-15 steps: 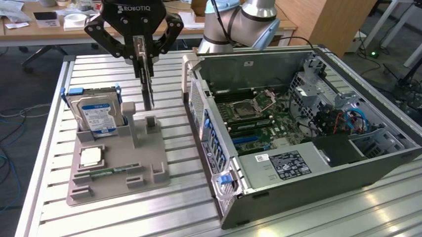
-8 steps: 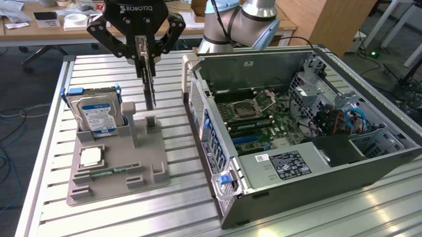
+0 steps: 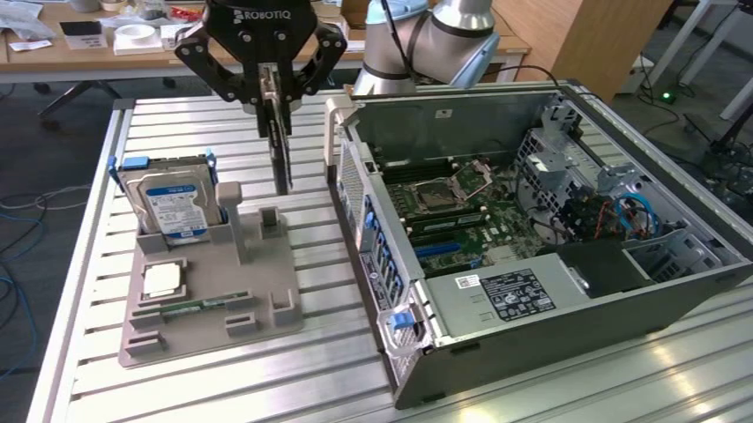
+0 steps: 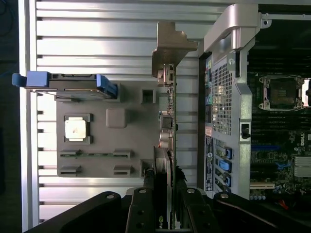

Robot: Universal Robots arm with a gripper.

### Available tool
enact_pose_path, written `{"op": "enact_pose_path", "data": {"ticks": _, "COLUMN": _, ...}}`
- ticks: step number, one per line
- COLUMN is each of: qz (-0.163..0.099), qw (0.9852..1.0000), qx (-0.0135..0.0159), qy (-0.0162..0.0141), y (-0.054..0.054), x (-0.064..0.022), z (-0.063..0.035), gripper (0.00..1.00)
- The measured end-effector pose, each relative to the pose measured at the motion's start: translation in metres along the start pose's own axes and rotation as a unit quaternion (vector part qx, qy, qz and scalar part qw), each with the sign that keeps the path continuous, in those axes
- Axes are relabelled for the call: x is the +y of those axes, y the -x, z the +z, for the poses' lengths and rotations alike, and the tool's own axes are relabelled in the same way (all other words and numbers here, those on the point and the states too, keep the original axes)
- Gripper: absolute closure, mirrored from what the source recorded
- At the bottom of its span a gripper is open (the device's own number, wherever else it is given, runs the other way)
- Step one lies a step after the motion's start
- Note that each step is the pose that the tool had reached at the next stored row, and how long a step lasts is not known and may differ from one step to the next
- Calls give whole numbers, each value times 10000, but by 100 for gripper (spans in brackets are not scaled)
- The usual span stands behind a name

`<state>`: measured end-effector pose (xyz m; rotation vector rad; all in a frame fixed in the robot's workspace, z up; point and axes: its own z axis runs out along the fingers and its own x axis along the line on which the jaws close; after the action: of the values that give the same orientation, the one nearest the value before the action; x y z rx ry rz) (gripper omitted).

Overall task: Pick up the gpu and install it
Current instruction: 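Pick up the gpu and move the gpu toward the slot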

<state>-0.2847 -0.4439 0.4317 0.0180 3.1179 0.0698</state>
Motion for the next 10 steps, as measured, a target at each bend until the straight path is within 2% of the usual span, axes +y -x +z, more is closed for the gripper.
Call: {"op": "enact_pose_path", "data": {"ticks": 10, "qz": 0, "qw": 10000, "qx": 0, "qy": 0, "y": 255, "x": 3, "z": 6, "gripper": 74}}
